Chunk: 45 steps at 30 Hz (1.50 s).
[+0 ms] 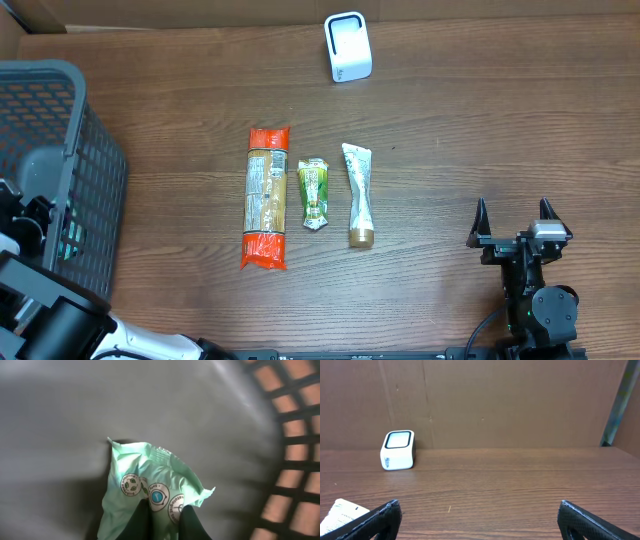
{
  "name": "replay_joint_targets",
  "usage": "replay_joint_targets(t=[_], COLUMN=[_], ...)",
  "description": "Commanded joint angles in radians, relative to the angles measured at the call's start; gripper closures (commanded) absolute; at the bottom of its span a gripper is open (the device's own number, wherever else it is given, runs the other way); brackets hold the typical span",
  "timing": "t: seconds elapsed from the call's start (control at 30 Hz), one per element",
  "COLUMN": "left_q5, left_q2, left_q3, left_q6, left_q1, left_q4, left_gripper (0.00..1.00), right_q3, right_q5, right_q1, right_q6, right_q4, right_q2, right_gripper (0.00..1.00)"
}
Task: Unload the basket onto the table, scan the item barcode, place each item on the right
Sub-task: 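Grasp the mint-green toilet tissue pack with the left gripper and lift, then place the tissue pack right of the Pantene tube and release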
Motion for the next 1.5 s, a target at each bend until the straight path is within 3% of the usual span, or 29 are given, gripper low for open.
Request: replay_joint_targets(t=[0.0, 0.2, 0.7, 0.9, 1.2, 1.47], left_q5=[0.097, -0.006, -0.135, -0.145, -0.322, -0.359], left_q2=[0.027, 0.025, -0.196, -0.348, -0.567, -0.71], left_q3=[0.085, 0.177, 0.304, 0.329, 0.338, 0.338], left_q6=[-0.098, -0.064, -0.082, -0.115, -0.134, -0.149], left_q1=[-0.014, -0.014, -0.067, -0.134, -0.256, -0.452], left_q4=[-0.102, -0.249, -0.294, -0.292, -0.292, -0.362], left_gripper=[0.96, 0.96, 0.96, 0.96, 0.96, 0.96], right_q3=[-0.01, -0.01, -0.01, -0.01, -0.01, -0.01], right_q5=[0.002, 0.002, 0.002, 0.002, 0.002, 0.002], right_q1=[0.006, 0.006, 0.006, 0.006, 0.006, 0.006], right_q6=[-0.004, -0.004, -0.004, -0.004, -0.004, -0.004], right_q4=[0.007, 0.007, 0.007, 0.007, 0.007, 0.007], right_q2=[-0.007, -0.007, -0.007, -0.007, -0.007, -0.007], right_gripper=[0.0, 0.0, 0.0, 0.0, 0.0, 0.0])
